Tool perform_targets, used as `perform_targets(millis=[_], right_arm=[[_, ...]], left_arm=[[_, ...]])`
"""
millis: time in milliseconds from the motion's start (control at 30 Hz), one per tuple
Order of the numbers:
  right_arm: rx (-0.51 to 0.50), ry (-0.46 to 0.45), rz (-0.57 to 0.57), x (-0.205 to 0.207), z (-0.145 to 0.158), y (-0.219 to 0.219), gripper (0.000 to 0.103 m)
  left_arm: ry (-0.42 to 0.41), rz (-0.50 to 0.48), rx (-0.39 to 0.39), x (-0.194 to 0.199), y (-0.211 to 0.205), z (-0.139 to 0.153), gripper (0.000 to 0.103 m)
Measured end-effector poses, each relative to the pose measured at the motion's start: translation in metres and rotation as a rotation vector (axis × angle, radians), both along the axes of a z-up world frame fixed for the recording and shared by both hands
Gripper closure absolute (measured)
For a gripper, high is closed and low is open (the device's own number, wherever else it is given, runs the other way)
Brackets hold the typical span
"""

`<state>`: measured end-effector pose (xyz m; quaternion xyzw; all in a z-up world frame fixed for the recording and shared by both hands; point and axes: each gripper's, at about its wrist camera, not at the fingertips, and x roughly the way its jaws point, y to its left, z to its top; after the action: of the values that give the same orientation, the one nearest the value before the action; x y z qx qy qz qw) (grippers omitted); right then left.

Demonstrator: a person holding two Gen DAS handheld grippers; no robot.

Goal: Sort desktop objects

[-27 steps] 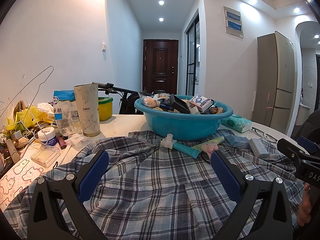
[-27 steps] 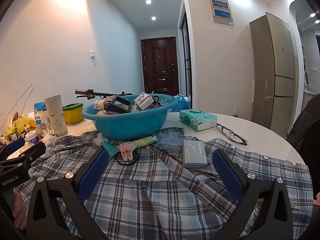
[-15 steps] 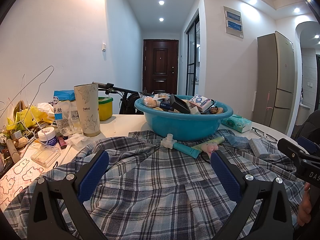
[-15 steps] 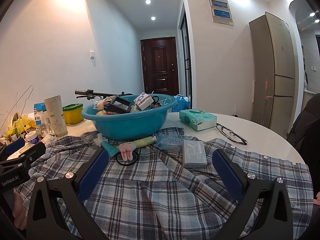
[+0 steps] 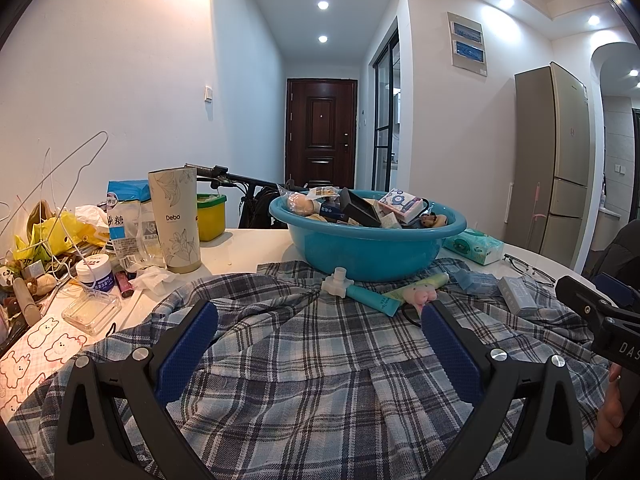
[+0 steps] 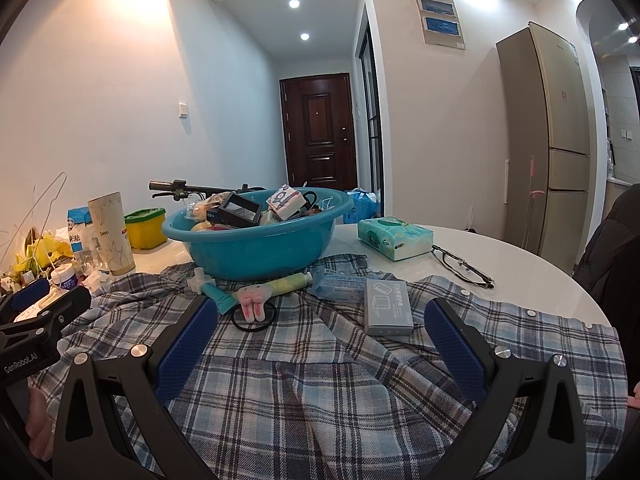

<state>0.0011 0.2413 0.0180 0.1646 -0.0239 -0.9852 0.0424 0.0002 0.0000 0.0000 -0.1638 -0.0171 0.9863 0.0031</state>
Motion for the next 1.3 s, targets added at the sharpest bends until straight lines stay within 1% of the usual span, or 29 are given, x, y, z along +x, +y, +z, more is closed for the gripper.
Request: perform_targets(millis=[800, 1033, 1300], right_arm=[[-0.002, -0.001, 0.000, -0.0011, -0.0006, 0.0012, 0.000], [0.003, -0.002, 0.001, -0.0012, -0.0019, 0.0003, 0.000], [0.001, -0.004, 0.002, -0.0005, -0.0006, -0.0005, 0.000]], left_arm=[[0.000, 0.008, -0.003, 0.0006, 0.0007, 0.0001, 0.000], [0.037, 0.000, -0.026, 0.0079, 0.0033, 0.0016, 0.000], [0.012, 0.001, -0.019, 0.0026, 0.0019, 0.0017, 0.000]])
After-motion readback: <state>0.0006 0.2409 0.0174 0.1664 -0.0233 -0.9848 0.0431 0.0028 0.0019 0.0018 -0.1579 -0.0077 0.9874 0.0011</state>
